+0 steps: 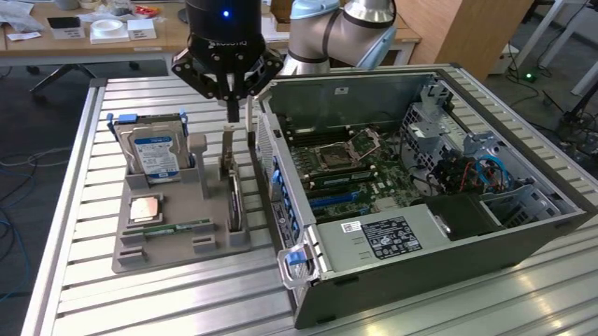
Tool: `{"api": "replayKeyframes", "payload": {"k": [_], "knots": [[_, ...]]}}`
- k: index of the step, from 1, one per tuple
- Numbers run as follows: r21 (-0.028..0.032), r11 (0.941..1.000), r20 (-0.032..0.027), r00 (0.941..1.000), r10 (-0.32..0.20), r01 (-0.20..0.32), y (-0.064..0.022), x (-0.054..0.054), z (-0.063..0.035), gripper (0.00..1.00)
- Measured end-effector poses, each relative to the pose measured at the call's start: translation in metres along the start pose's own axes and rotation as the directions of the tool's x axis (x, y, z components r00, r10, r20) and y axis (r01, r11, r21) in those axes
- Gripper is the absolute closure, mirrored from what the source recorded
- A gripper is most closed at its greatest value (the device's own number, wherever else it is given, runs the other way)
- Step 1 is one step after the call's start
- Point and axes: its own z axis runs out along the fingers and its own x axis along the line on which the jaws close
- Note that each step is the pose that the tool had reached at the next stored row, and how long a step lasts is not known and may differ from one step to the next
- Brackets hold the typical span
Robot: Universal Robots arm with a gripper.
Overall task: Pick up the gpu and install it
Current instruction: 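Reach for the gpu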
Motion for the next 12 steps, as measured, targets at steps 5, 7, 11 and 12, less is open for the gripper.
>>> {"api": "replayKeyframes", "payload": {"k": [5,7,11,12], "knots": [[0.0,1.0,0.0001,1.0,0.0,0.0,-0.0067,0.001,-0.0003,0.89],[0.0,1.0,0.0001,1.0,0.0,0.0,-0.0071,0.004,-0.0003,0.89],[0.0001,1.0,0.0,1.0,0.0,0.0,-0.0084,0.011,-0.0005,0.89],[0.0,1.0,0.0,1.0,0.0,0.0,-0.0091,0.012,-0.0006,0.89]]}}
